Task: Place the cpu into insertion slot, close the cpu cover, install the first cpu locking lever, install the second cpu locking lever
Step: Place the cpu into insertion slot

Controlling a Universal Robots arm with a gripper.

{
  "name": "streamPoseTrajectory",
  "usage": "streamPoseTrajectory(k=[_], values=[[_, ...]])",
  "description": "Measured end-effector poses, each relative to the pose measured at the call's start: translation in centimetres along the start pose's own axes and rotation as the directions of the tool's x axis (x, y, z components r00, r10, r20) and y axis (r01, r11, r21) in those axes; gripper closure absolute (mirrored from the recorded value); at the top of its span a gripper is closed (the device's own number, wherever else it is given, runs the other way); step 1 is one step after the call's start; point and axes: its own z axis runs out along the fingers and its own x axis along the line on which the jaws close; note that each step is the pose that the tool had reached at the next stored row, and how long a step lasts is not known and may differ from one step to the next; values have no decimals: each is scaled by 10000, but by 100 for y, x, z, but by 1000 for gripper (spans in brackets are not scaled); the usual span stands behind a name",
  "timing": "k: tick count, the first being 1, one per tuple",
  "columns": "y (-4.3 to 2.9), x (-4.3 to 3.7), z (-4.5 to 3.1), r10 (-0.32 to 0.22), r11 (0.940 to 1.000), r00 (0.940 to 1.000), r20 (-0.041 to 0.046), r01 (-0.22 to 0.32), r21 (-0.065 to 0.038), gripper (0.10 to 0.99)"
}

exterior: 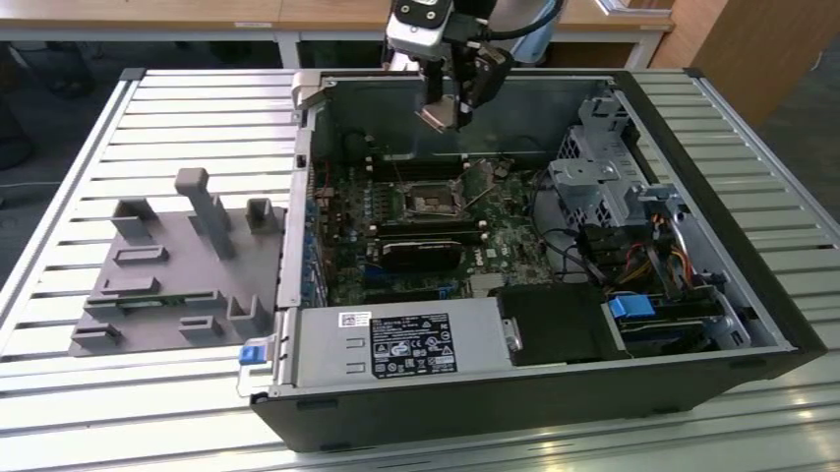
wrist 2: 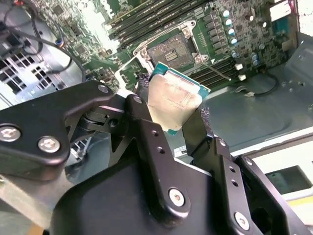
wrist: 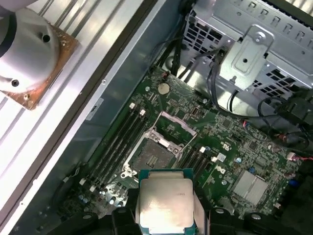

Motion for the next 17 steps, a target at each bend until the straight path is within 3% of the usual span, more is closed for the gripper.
streamPoseTrajectory(k=[8, 17], values=[[0, 2, 10, 1025, 9947, 9947, 91, -1025, -25, 561], [0, 4, 20, 2051, 9787, 9786, 180, -2051, -58, 561]])
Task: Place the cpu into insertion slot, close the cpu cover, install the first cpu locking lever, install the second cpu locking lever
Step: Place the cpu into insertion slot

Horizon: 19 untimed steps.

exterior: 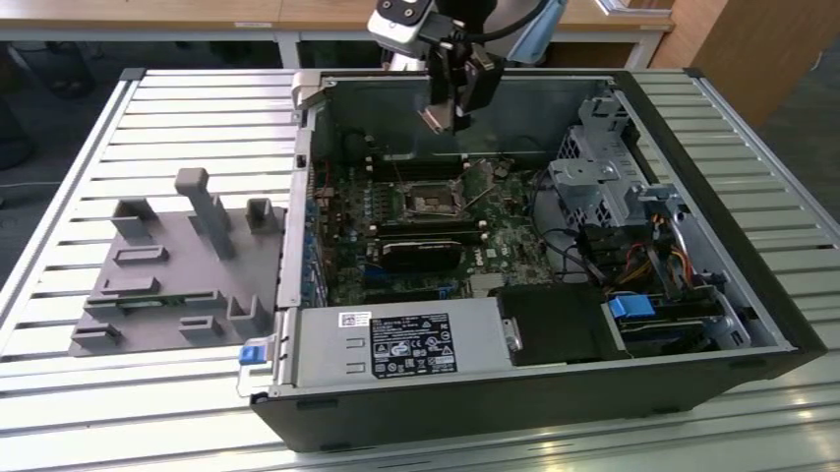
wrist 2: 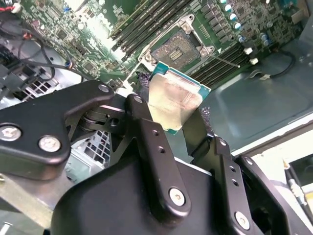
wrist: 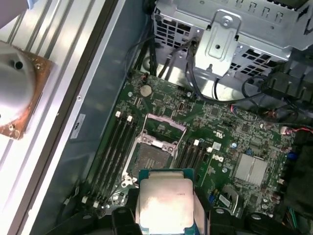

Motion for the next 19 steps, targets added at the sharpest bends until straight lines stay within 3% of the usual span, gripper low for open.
streamPoseTrajectory(k=[8, 19], values=[[-1, 2, 8, 826, 9966, 9966, 73, -825, -19, 561], [1, 12, 16, 1727, 9850, 9849, 152, -1727, -46, 561]])
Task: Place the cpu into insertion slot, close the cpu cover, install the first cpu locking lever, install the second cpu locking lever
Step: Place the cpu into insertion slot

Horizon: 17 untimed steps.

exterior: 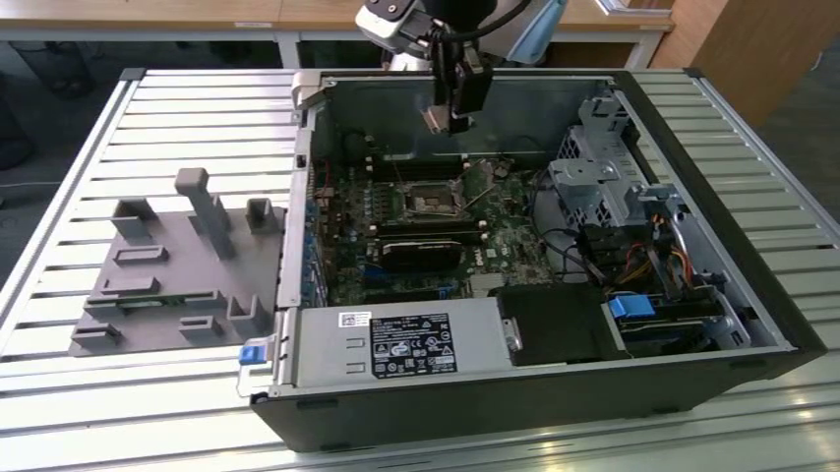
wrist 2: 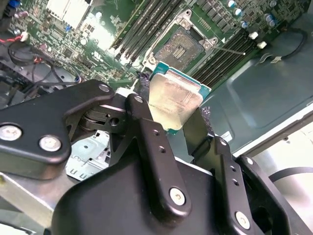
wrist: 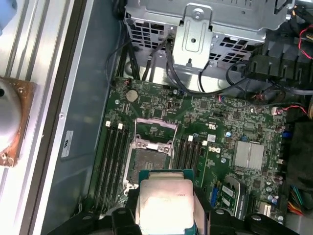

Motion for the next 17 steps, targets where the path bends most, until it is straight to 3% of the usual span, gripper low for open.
streamPoseTrajectory(k=[8, 17], values=[[0, 6, 9, 778, 9970, 9969, 68, -777, -18, 561], [-1, 11, 21, 1790, 9838, 9837, 156, -1790, -50, 561]])
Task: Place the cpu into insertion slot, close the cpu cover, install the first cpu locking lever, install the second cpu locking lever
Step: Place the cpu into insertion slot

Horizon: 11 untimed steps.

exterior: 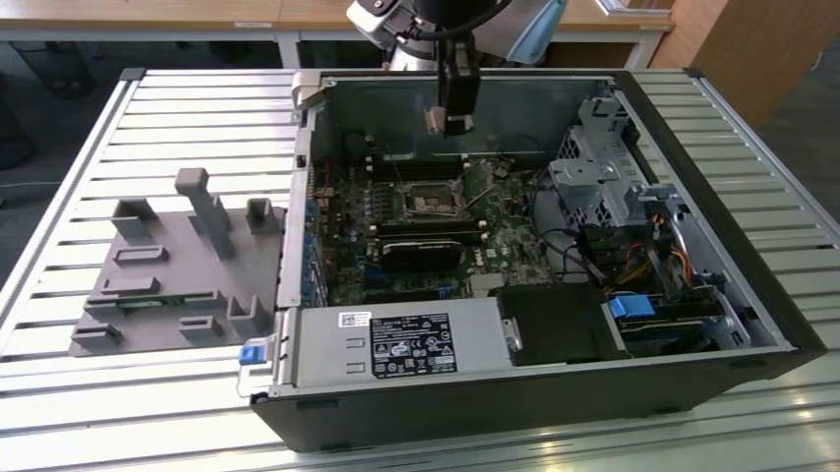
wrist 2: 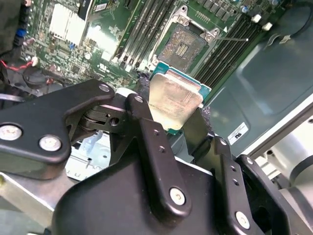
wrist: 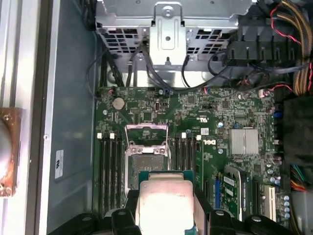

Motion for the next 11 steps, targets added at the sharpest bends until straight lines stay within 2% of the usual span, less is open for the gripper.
streamPoseTrajectory(k=[5, 9, 11], values=[[-1, 5, 5, 520, 9986, 9986, 47, -520, -11, 561], [-1, 4, 13, 1191, 9929, 9928, 106, -1191, -29, 561], [-1, 4, 13, 1226, 9925, 9924, 118, -1225, -30, 561]])
